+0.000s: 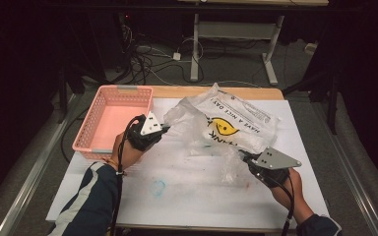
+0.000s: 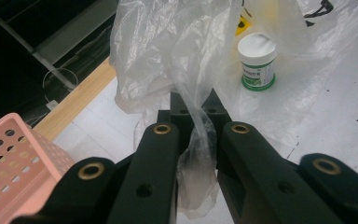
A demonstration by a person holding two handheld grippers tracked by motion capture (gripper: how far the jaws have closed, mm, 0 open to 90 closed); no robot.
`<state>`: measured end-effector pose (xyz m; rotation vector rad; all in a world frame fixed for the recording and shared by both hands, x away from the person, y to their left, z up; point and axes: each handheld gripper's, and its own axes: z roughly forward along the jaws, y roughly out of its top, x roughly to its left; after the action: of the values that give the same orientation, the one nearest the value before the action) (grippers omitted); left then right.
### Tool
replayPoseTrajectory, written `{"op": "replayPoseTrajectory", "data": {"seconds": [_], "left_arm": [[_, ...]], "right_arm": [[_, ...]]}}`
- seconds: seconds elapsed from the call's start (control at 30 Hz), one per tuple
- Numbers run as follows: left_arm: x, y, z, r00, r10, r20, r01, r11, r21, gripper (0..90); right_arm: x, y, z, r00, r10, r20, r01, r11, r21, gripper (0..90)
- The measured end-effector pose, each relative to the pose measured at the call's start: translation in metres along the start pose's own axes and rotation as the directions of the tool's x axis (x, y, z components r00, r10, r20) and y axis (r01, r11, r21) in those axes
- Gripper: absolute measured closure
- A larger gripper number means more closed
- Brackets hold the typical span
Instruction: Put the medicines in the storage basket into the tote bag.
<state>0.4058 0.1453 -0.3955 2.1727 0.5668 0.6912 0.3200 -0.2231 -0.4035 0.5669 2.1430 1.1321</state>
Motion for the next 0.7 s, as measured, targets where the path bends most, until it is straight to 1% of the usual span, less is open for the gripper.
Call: {"op": "replayPoseTrajectory", "data": {"seconds": [0.17, 0.37, 0.57, 0.63, 0.7], "left_arm": [[0.000, 0.001, -0.003, 0.9999, -0.001, -0.012, 0.001, 0.9999, -0.016, 85.8], [0.000, 0.001, -0.003, 1.0000, -0.004, -0.004, 0.004, 0.9998, -0.021, 85.8], [0.000, 0.000, -0.013, 0.9999, -0.013, 0.000, 0.013, 0.9990, -0.043, 85.8], [-0.003, 0.000, -0.017, 1.0000, -0.007, 0.000, 0.007, 0.9988, -0.048, 85.9], [-0.005, 0.001, -0.021, 1.0000, 0.005, -0.003, -0.005, 0.9987, -0.051, 85.9]], "right_arm": [[-0.002, 0.005, -0.002, 0.9997, -0.013, 0.020, 0.014, 0.999, -0.030, 89.9], [-0.008, 0.009, -0.002, 0.9994, -0.014, 0.032, 0.016, 0.999, -0.043, 89.9], [-0.009, 0.015, -0.002, 0.9989, -0.028, 0.039, 0.030, 0.998, -0.063, 89.9], [-0.008, 0.017, -0.003, 0.9981, -0.036, 0.050, 0.040, 0.997, -0.067, 90.0], [-0.008, 0.019, -0.004, 0.9979, -0.040, 0.051, 0.044, 0.996, -0.076, 90.0]]}}
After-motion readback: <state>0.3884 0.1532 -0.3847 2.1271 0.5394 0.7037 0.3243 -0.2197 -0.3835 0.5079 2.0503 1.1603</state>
